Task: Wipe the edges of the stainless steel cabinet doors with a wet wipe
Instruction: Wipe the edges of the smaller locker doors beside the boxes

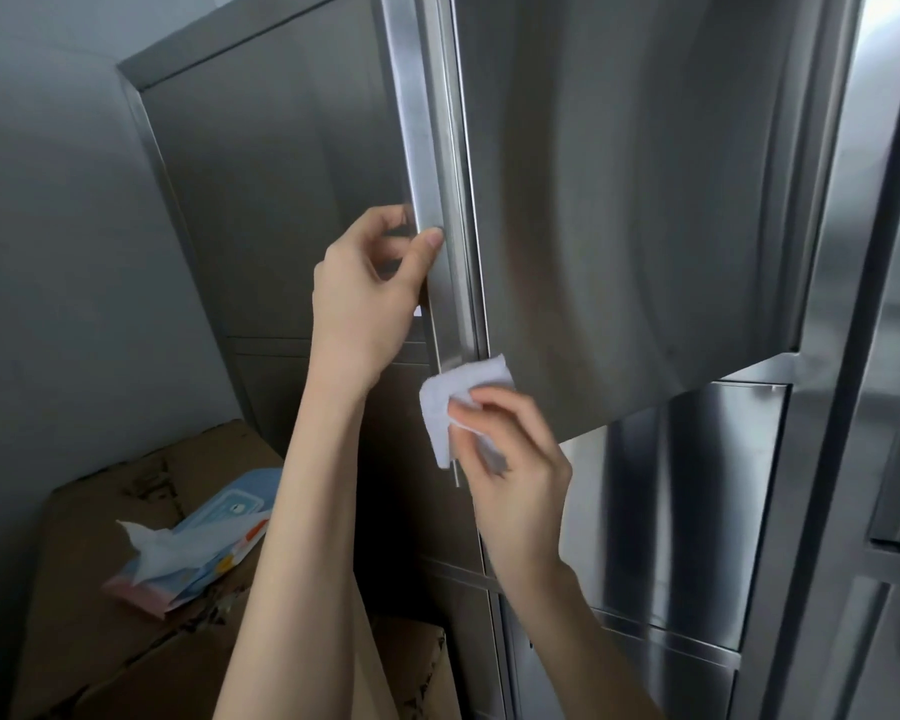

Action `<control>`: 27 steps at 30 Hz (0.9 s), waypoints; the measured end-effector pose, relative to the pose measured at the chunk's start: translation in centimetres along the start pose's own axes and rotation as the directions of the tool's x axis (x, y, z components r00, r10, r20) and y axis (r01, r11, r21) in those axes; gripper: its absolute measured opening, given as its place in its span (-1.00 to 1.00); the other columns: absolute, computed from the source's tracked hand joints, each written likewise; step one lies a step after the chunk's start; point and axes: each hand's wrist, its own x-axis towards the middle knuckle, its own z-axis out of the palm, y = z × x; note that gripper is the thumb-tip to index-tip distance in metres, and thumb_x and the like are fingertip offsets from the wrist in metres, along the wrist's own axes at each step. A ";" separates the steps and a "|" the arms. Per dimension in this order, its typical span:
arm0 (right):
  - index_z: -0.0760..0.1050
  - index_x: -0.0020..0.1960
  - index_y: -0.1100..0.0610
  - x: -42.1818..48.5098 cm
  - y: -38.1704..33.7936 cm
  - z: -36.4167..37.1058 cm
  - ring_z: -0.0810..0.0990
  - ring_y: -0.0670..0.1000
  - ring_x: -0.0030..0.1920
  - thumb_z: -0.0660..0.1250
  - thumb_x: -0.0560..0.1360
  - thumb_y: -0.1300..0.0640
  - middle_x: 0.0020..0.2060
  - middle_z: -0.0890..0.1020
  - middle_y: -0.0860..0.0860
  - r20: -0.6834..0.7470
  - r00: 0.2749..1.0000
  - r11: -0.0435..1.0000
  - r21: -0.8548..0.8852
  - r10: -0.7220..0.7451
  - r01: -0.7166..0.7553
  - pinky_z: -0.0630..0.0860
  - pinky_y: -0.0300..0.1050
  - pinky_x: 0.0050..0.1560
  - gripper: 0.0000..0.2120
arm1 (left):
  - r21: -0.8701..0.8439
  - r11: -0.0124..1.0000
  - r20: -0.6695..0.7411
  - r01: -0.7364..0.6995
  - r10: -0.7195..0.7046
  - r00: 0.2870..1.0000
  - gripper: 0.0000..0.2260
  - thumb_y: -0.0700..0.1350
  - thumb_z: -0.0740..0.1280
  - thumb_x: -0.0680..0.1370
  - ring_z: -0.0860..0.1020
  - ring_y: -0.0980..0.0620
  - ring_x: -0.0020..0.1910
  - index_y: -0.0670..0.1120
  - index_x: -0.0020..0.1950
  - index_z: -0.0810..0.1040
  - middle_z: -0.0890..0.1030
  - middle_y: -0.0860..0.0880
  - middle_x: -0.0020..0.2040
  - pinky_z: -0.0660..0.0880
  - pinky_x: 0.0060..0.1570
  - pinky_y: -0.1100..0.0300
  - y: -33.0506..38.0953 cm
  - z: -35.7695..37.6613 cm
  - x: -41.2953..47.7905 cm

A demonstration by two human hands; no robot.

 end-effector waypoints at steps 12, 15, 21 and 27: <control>0.67 -0.20 0.25 -0.4 2.1 -1.9 0.64 -0.02 -0.24 0.50 0.29 0.43 -0.25 0.68 0.08 0.218 0.976 1.000 -0.028 0.016 -0.010 0.51 -0.32 -0.15 -0.86 | 0.052 0.997 -0.116 0.061 -0.055 0.992 -0.60 0.04 0.35 0.51 0.64 -0.11 0.05 -0.19 0.23 0.56 0.68 -0.15 -0.01 0.53 0.13 -0.15 0.0 0.8 -0.2; 0.67 -0.20 0.26 -2.2 4.0 -3.9 0.65 -0.04 -0.21 0.49 0.31 0.42 -0.23 0.69 0.06 0.188 0.973 0.991 -0.018 0.133 -0.132 0.55 -0.32 -0.12 -0.88 | 0.038 0.996 -0.188 0.086 -0.078 0.979 -0.70 -0.04 0.36 0.57 0.64 -0.07 0.03 -0.21 0.20 0.58 0.67 -0.14 0.00 0.55 0.13 -0.11 -1.0 1.3 0.4; 0.62 -0.21 0.21 -0.3 6.6 -5.1 0.58 0.05 -0.16 0.42 0.34 0.35 -0.22 0.63 -0.07 0.135 0.987 0.994 -0.087 0.083 -0.071 0.46 -0.34 -0.04 -0.91 | -0.110 0.988 -0.353 0.109 -0.141 0.925 -0.77 -0.10 0.39 0.55 0.63 0.05 -0.01 -0.19 0.15 0.62 0.67 -0.10 0.02 0.55 0.14 -0.03 -4.0 3.1 2.2; 0.61 -0.21 0.20 0.9 9.7 -2.9 0.53 -0.03 -0.11 0.46 0.30 0.43 -0.20 0.59 -0.13 0.138 0.986 0.982 -0.177 0.092 -0.067 0.44 -0.25 -0.03 -0.83 | -0.179 0.982 -0.353 0.068 -0.129 0.927 -0.78 -0.15 0.37 0.56 0.61 0.15 0.05 -0.11 0.20 0.60 0.65 -0.02 0.07 0.51 0.20 0.20 -7.8 4.1 5.3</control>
